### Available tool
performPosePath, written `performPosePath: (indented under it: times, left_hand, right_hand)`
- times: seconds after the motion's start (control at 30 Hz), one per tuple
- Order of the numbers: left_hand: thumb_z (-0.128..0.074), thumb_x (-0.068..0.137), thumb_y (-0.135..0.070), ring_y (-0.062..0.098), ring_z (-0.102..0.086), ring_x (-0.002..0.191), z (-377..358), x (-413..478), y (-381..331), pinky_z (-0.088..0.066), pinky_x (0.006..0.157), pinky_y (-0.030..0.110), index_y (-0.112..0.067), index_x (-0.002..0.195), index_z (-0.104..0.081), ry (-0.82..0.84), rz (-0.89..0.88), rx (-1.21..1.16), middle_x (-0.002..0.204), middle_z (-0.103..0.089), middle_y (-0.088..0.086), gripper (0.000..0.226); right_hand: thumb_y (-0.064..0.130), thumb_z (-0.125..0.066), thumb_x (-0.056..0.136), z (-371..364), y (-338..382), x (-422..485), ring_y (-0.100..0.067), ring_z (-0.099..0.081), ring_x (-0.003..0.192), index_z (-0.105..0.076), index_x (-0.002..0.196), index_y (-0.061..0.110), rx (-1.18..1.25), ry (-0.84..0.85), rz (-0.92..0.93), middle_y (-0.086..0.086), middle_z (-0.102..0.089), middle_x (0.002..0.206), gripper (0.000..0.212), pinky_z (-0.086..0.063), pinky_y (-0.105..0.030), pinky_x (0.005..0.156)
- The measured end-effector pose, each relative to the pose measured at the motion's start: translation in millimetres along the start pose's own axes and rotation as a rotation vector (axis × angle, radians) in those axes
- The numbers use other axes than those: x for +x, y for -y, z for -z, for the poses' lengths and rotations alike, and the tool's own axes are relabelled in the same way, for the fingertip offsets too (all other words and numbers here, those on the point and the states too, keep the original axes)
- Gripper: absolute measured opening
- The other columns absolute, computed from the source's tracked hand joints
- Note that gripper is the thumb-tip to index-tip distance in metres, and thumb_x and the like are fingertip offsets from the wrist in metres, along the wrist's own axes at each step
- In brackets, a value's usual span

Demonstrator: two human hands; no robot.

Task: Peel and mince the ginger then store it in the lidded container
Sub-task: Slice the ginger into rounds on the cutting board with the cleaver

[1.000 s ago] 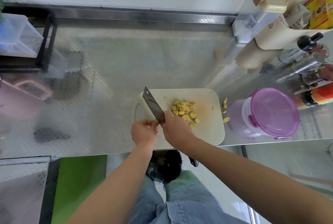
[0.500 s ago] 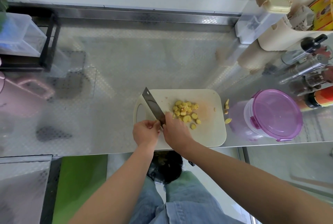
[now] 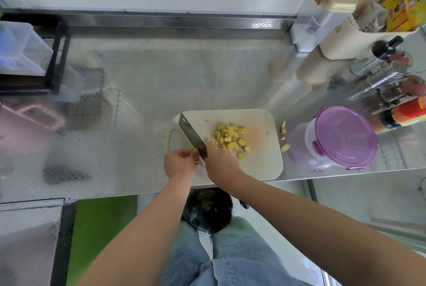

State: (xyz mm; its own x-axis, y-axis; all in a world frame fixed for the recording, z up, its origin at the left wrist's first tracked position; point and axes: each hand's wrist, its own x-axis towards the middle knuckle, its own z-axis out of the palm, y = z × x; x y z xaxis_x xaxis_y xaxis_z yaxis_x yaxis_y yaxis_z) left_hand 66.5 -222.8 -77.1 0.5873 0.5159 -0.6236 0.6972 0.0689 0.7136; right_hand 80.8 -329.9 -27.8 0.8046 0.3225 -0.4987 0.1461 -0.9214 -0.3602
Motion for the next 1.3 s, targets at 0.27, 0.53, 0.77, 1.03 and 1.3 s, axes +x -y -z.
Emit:
performPosePath:
  times: [0.27, 0.53, 0.77, 1.03, 1.3]
  left_hand:
    - [-0.075, 0.081, -0.012, 0.026, -0.070, 0.063, 2, -5, -4, -0.060, 0.073, 0.040, -0.013, 0.063, -0.069, 0.027, -0.003, -0.012, 0.064, -0.070, 0.008, 0.019]
    - [-0.075, 0.082, -0.011, 0.023, -0.069, 0.064, 5, -8, -6, -0.060, 0.072, 0.034, -0.012, 0.067, -0.068, 0.018, 0.011, -0.045, 0.065, -0.069, 0.008, 0.017]
    - [-0.076, 0.081, -0.015, 0.023, -0.071, 0.065, 4, -11, -8, -0.060, 0.073, 0.034, -0.006, 0.079, -0.074, 0.009, 0.013, -0.023, 0.067, -0.071, 0.007, 0.010]
    - [-0.076, 0.078, -0.015, 0.022, -0.071, 0.061, 5, -7, -8, -0.060, 0.077, 0.042, -0.016, 0.059, -0.069, -0.010, 0.059, -0.040, 0.059, -0.070, 0.005, 0.020]
    - [-0.073, 0.079, -0.018, 0.019, -0.070, 0.062, 1, -6, -7, -0.059, 0.078, 0.040, -0.020, 0.055, -0.067, -0.042, 0.036, 0.044, 0.057, -0.069, 0.000, 0.025]
  right_hand:
    - [0.008, -0.043, 0.096, 0, 11, 15, -0.033, -0.054, 0.075, -0.030, 0.097, 0.013, 0.003, -0.023, -0.017, -0.011, -0.054, 0.082, 0.014, -0.029, -0.032, 0.051]
    - [0.018, -0.042, 0.098, 3, -8, 9, -0.029, -0.050, 0.068, -0.037, 0.102, 0.009, 0.202, -0.126, -0.028, -0.012, -0.055, 0.081, 0.011, -0.030, -0.033, 0.050]
    - [0.020, -0.043, 0.099, 8, -4, 6, -0.026, -0.047, 0.064, -0.031, 0.094, 0.016, 0.111, -0.090, 0.035, -0.004, -0.049, 0.075, 0.014, -0.033, -0.034, 0.052]
    - [0.022, -0.043, 0.100, 6, -4, 4, -0.022, -0.047, 0.063, -0.030, 0.095, 0.017, 0.088, -0.065, 0.011, -0.003, -0.049, 0.077, 0.015, -0.025, -0.029, 0.044]
    - [0.020, -0.041, 0.100, 16, -3, -3, -0.027, -0.046, 0.066, -0.029, 0.095, 0.016, 0.098, -0.071, 0.022, -0.004, -0.048, 0.077, 0.014, -0.028, -0.034, 0.051]
